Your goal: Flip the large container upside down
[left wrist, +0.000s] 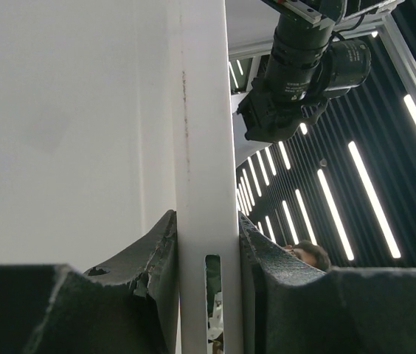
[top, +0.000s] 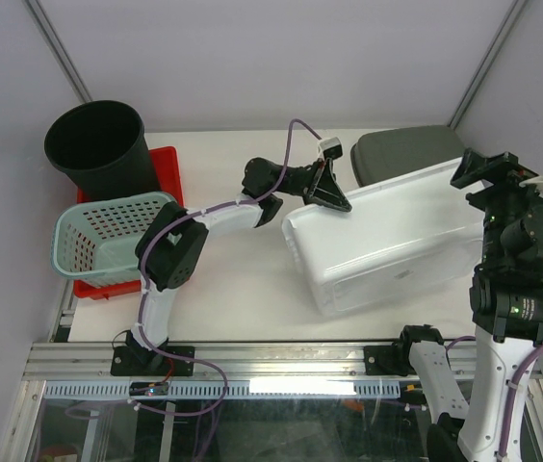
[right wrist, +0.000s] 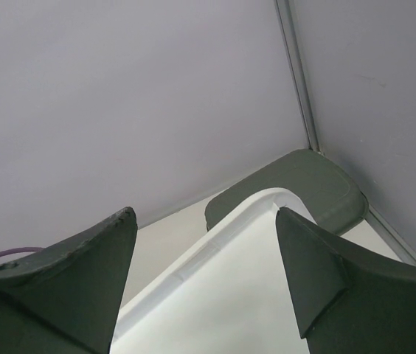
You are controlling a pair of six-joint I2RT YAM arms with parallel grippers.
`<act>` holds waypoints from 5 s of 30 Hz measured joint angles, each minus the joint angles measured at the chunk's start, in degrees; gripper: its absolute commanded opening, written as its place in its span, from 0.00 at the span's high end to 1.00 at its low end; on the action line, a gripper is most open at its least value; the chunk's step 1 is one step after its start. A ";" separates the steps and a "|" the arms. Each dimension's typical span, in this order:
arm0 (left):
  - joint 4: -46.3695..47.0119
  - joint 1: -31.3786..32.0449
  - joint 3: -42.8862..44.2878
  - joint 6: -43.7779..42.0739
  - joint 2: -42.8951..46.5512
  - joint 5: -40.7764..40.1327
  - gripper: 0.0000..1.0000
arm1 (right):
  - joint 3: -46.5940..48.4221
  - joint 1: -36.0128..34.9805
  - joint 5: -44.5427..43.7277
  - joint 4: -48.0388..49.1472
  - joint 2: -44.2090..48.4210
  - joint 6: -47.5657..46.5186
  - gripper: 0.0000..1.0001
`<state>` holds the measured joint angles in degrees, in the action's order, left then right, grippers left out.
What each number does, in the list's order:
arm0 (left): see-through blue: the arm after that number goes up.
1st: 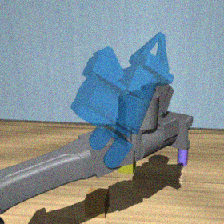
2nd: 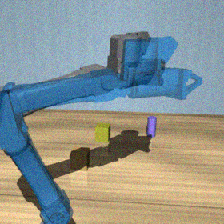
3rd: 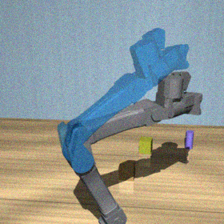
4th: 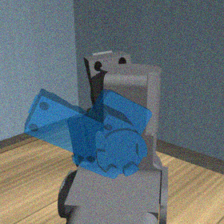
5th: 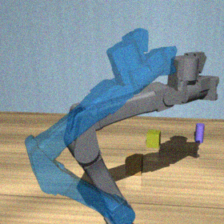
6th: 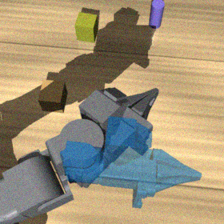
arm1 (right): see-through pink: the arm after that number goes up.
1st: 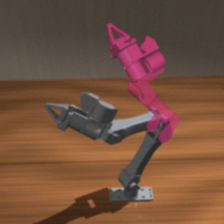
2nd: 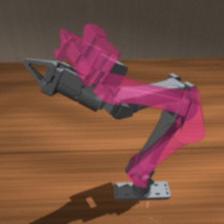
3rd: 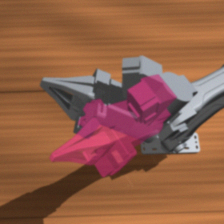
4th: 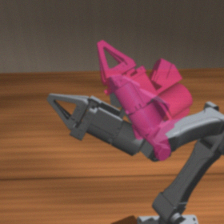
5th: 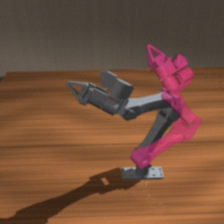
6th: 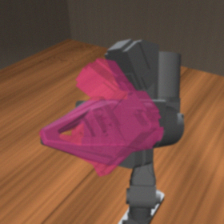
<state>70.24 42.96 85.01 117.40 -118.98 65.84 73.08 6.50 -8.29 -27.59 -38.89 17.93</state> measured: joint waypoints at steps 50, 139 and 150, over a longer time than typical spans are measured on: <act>-38.97 -3.89 21.99 -6.82 -16.90 4.90 0.01 | -1.79 0.00 -6.10 0.79 2.62 0.39 0.20; -119.45 5.31 -3.93 -91.01 27.43 -60.28 0.01 | 28.61 -5.27 -17.44 -31.30 -67.30 -11.37 0.10; -114.81 5.31 3.72 -91.49 16.20 -55.04 0.01 | 15.72 -0.79 -19.85 -34.75 -48.26 -7.89 0.09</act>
<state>-44.58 48.27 88.73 25.91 -102.78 10.81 88.79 5.72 -28.14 -62.35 -87.15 10.04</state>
